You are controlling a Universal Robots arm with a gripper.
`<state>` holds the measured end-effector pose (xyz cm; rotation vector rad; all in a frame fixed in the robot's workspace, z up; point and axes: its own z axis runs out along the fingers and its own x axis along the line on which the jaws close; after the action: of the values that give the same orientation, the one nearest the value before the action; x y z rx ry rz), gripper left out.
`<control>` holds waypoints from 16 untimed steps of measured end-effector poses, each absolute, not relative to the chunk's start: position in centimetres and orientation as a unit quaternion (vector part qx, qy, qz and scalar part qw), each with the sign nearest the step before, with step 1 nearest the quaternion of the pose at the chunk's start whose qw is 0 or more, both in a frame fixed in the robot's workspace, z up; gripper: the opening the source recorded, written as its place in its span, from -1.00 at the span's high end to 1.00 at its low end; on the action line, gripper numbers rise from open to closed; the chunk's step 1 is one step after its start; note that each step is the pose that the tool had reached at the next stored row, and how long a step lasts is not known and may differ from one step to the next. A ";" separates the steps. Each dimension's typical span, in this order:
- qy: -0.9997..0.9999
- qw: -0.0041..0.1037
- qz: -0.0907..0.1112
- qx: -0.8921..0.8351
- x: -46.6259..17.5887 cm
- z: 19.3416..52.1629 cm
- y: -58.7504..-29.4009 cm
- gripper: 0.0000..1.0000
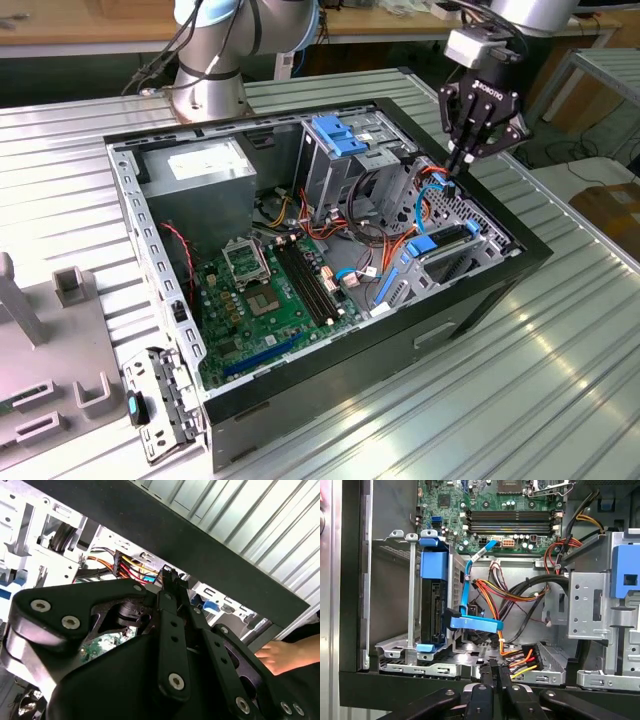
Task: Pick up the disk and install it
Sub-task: 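Insert the first disk wire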
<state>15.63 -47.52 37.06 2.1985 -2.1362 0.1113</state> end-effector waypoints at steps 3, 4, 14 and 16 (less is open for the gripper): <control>-0.696 0.032 0.042 0.716 15.5 37.1 -47.6 0.67; -0.697 0.029 0.041 0.716 15.5 37.1 -47.7 0.67; -0.698 -0.016 0.000 0.716 15.2 37.1 -52.3 0.67; -0.698 -0.026 0.002 0.716 14.2 37.1 -52.5 0.67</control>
<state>14.21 -52.45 37.07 2.2874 -2.2289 0.0050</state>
